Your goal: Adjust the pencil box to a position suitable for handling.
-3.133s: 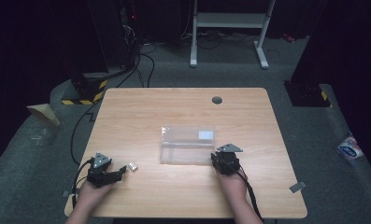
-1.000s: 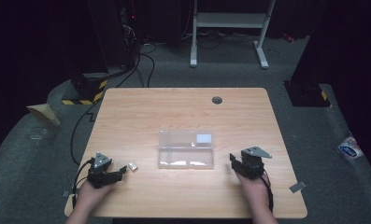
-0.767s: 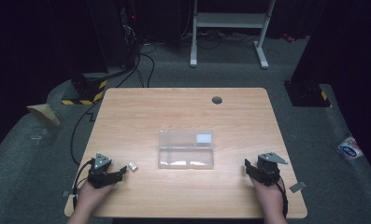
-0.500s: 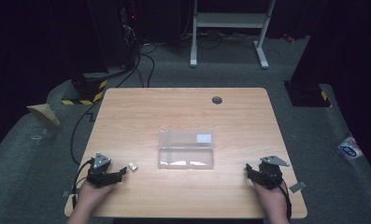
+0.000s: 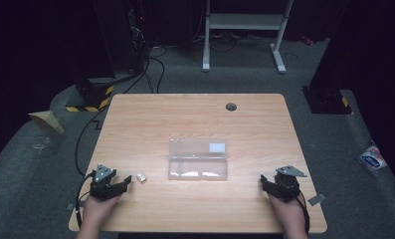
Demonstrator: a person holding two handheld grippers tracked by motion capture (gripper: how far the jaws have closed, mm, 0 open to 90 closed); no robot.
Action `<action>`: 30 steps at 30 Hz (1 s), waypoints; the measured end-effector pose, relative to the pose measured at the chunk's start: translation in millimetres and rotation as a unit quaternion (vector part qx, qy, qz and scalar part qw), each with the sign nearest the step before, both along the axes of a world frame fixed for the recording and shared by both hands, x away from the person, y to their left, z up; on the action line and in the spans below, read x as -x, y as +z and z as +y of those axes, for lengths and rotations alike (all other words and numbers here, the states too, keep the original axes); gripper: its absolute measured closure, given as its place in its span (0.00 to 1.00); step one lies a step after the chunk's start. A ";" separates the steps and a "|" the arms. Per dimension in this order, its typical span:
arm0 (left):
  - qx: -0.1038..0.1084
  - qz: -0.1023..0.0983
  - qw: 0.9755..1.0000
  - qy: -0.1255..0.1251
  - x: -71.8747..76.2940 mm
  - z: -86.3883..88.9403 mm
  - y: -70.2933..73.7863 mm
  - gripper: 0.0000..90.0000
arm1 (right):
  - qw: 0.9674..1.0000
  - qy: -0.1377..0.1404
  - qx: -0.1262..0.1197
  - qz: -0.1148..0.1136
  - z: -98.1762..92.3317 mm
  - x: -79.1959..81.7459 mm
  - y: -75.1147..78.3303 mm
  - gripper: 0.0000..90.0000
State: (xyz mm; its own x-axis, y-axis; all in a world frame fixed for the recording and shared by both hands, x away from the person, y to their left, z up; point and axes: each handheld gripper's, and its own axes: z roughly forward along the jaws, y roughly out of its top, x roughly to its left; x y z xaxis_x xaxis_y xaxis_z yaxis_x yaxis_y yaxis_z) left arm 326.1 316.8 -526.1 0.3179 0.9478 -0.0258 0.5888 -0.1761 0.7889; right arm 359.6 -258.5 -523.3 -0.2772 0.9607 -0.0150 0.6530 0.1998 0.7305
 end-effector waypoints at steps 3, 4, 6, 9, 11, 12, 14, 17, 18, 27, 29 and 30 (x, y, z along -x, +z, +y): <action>0.009 -0.001 1.000 -0.019 -0.5 -0.1 4.8 0.33 | 1.000 -0.006 -0.001 0.001 0.8 -0.3 0.1 0.35; 0.009 -0.001 1.000 -0.019 -0.5 -0.1 4.8 0.33 | 1.000 -0.006 -0.001 0.001 0.8 -0.3 0.1 0.35; 0.013 -0.011 0.999 -0.029 0.9 -3.0 11.0 0.33 | 1.000 -0.010 -0.001 0.001 1.0 -0.3 0.1 0.35; 0.008 -0.022 0.999 -0.039 2.5 -9.7 16.2 0.33 | 1.000 -0.014 0.000 0.001 1.1 -0.2 0.1 0.36; 0.008 -0.025 0.999 -0.042 2.9 -14.0 17.5 0.33 | 1.000 -0.015 0.000 0.001 1.1 -0.1 0.1 0.36; 0.008 -0.024 0.999 -0.046 2.8 -15.8 18.0 0.33 | 1.000 -0.015 0.000 0.001 0.9 0.1 0.0 0.36; 0.006 -0.023 0.998 -0.050 2.9 -20.2 18.0 0.33 | 1.000 -0.014 0.001 -0.001 0.5 0.1 -0.1 0.36; 0.003 -0.023 0.998 -0.055 2.9 -26.6 17.7 0.33 | 1.000 -0.014 0.000 0.000 0.5 0.2 -0.1 0.36; -0.001 -0.024 0.998 -0.055 2.8 -28.8 17.6 0.33 | 1.000 -0.014 0.001 0.000 0.5 0.2 -0.1 0.36; -0.012 -0.007 0.997 -0.070 -3.6 -44.9 11.1 0.33 | 1.000 -0.012 0.001 -0.001 0.1 0.1 0.0 0.36; -0.015 -0.006 0.997 -0.073 -4.8 -47.9 10.4 0.33 | 1.000 -0.012 0.001 0.000 0.2 0.1 0.0 0.36; -0.014 -0.007 0.997 -0.073 -5.0 -49.2 9.8 0.34 | 1.000 -0.012 0.001 0.000 0.2 0.1 0.0 0.36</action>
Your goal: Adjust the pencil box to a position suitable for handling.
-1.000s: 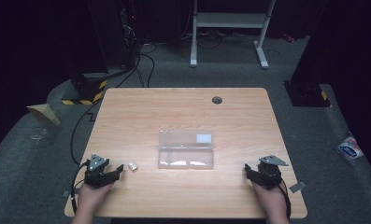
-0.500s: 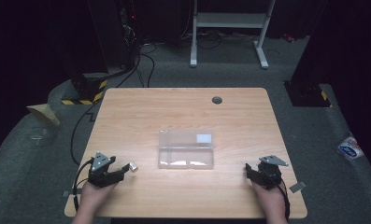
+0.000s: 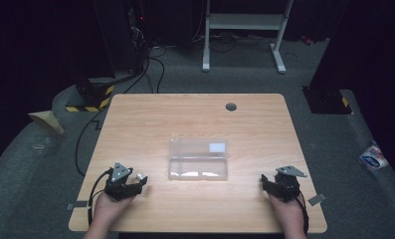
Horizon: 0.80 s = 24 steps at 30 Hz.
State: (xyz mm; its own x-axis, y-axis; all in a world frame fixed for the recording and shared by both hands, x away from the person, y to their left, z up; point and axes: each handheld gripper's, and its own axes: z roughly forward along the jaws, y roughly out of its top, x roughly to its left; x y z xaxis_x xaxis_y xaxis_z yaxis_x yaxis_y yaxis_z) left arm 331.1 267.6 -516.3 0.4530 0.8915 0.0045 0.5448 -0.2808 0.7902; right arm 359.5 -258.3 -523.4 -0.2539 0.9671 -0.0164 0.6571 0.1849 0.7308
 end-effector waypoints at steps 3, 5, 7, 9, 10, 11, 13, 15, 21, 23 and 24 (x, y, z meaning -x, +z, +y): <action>-0.010 0.006 1.000 -0.002 -2.3 -2.8 -2.5 0.37 | 1.000 -0.001 0.000 0.000 0.1 0.1 0.0 0.36; -0.018 0.012 1.000 0.001 -4.1 -3.1 -4.9 0.40 | 1.000 0.000 0.000 0.000 0.0 0.0 0.0 0.36; -0.015 0.015 1.000 0.002 -5.2 -2.4 -6.5 0.43 | 1.000 0.000 0.000 0.000 0.1 0.1 0.0 0.37; -0.013 0.015 1.000 -0.001 -5.2 -2.3 -7.0 0.46 | 1.000 0.002 -0.001 -0.001 0.1 0.2 0.0 0.37; -0.013 0.015 1.000 -0.002 -5.1 -2.5 -7.1 0.46 | 1.000 0.002 -0.001 -0.001 0.1 0.2 0.0 0.37; -0.016 0.017 1.000 -0.004 -5.1 -2.5 -7.1 0.47 | 1.000 0.001 -0.001 0.000 0.2 0.3 0.1 0.37; -0.017 0.018 1.000 -0.006 -5.4 -2.9 -7.7 0.49 | 1.000 0.001 -0.001 0.000 0.2 0.3 0.1 0.37; -0.016 0.020 1.000 -0.009 -5.7 -3.5 -8.5 0.52 | 1.000 0.001 -0.001 0.000 0.2 0.3 0.1 0.37; -0.007 0.018 1.000 -0.010 -5.4 -3.1 -8.9 0.55 | 1.000 0.000 -0.001 0.000 0.5 0.4 0.0 0.37; -0.008 0.018 1.000 -0.008 -5.7 -2.9 -9.7 0.57 | 1.000 0.000 -0.001 0.000 0.5 0.4 0.0 0.37; -0.010 0.020 1.000 -0.008 -5.9 -2.5 -10.0 0.57 | 1.000 0.000 0.000 0.000 0.4 0.3 0.0 0.37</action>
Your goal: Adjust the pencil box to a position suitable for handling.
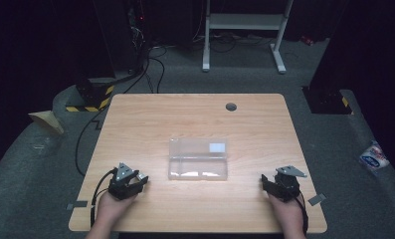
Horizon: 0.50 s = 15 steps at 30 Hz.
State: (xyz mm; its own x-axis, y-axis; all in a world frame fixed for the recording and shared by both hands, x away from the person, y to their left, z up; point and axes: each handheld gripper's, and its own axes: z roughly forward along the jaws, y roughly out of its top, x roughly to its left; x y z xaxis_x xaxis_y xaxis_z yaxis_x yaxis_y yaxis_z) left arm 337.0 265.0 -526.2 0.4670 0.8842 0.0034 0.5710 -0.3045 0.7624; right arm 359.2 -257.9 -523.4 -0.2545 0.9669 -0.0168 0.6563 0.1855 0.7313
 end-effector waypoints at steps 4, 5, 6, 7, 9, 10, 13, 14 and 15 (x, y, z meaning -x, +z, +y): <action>0.007 -0.002 1.000 0.000 0.1 1.2 -1.4 0.61 | 1.000 -0.003 0.001 -0.001 0.4 0.6 -0.1 0.38; 0.007 -0.002 1.000 -0.001 -0.2 1.6 -1.4 0.61 | 1.000 -0.006 0.000 0.000 1.1 1.2 0.0 0.38; 0.007 -0.003 1.000 -0.001 -0.4 1.8 -1.3 0.61 | 1.000 -0.006 0.000 0.000 1.1 1.2 0.0 0.38; 0.009 -0.003 1.000 -0.002 -0.3 1.8 -1.2 0.61 | 1.000 -0.006 0.000 0.000 1.1 1.1 0.0 0.38; 0.009 -0.004 1.000 -0.004 0.2 1.7 -1.3 0.62 | 1.000 -0.005 -0.001 -0.001 0.9 1.0 0.0 0.38; 0.008 -0.006 1.000 -0.006 0.4 1.7 -1.3 0.62 | 1.000 -0.004 -0.001 -0.001 0.7 0.8 -0.1 0.38; 0.010 -0.009 1.000 -0.006 1.3 2.1 0.1 0.62 | 1.000 -0.005 -0.001 -0.001 0.9 0.9 -0.1 0.38; 0.012 -0.011 1.000 -0.005 1.5 2.5 0.8 0.62 | 1.000 -0.004 -0.001 -0.001 0.8 0.9 -0.1 0.38; 0.017 -0.011 1.000 -0.004 1.8 2.7 1.3 0.62 | 1.000 -0.005 -0.001 -0.001 0.9 0.9 -0.1 0.38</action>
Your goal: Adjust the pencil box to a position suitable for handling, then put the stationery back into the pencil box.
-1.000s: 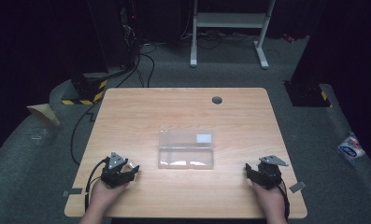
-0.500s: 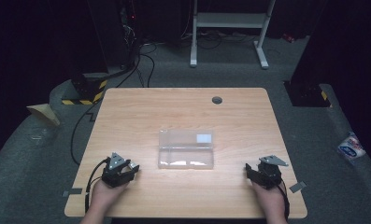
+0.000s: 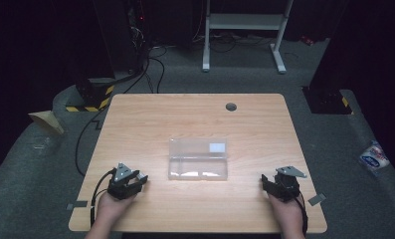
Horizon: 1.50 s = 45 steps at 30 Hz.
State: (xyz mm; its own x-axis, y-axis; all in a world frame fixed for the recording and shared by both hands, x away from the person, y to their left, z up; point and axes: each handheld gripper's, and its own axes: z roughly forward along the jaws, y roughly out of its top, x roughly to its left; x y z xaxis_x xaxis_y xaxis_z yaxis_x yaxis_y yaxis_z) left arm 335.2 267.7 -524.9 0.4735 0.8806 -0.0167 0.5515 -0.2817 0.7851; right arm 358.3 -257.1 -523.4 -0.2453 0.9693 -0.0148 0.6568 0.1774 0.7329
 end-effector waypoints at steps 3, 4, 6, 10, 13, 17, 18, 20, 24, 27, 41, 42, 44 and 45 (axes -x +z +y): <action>0.004 -0.005 1.000 0.002 -0.4 1.5 2.0 0.62 | 1.000 0.000 0.000 0.001 0.0 0.1 0.1 0.38; 0.006 -0.003 1.000 0.005 -0.3 1.7 3.2 0.62 | 1.000 0.000 0.000 0.000 0.0 0.0 0.0 0.38; 0.010 -0.009 1.000 0.007 0.2 1.9 5.4 0.62 | 1.000 0.001 0.000 0.000 -0.1 0.0 0.0 0.39; 0.011 -0.015 1.000 0.006 3.1 -0.9 7.8 0.62 | 1.000 0.002 0.000 0.000 -0.2 0.3 0.0 0.39; 0.007 -0.018 1.000 0.001 4.5 -2.9 9.1 0.62 | 1.000 0.003 0.000 0.000 -0.4 0.2 0.0 0.39; 0.003 -0.022 1.000 -0.002 5.6 -5.4 10.6 0.62 | 1.000 0.005 0.000 0.000 -0.7 0.2 0.0 0.39; 0.005 -0.022 1.000 -0.001 6.3 -6.6 10.8 0.62 | 1.000 0.005 0.000 0.000 -0.8 0.2 0.0 0.39; 0.003 -0.025 1.000 -0.006 7.4 -8.5 11.7 0.62 | 1.000 0.005 0.000 0.000 -0.8 0.2 0.0 0.39; 0.002 -0.030 1.000 -0.010 9.2 -11.7 14.1 0.62 | 1.000 0.006 0.001 0.000 -0.9 -0.2 0.0 0.39; 0.004 -0.035 0.999 -0.014 10.8 -15.5 17.3 0.62 | 1.000 0.007 0.001 -0.001 -1.0 -0.3 0.0 0.39; 0.015 -0.054 0.998 -0.029 12.4 -33.4 28.7 0.62 | 1.000 0.006 0.001 -0.001 -0.8 -0.2 0.0 0.39; 0.014 -0.057 0.998 -0.031 11.8 -34.8 29.8 0.62 | 1.000 0.006 0.001 -0.001 -0.8 -0.1 0.0 0.39; 0.023 -0.058 0.997 -0.034 10.8 -36.9 32.3 0.62 | 1.000 0.007 0.002 -0.001 -1.0 -0.3 0.0 0.39; 0.023 -0.061 0.997 -0.036 10.4 -37.8 33.2 0.62 | 1.000 0.007 0.001 -0.001 -1.0 -0.3 0.0 0.39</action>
State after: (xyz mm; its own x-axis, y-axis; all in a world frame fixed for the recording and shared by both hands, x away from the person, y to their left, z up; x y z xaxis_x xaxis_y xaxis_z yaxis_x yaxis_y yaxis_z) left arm 324.8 229.9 -491.7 0.5357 0.8444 0.0056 0.4318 -0.2796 0.8575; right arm 358.5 -258.1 -523.4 -0.2597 0.9655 -0.0180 0.6530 0.1893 0.7333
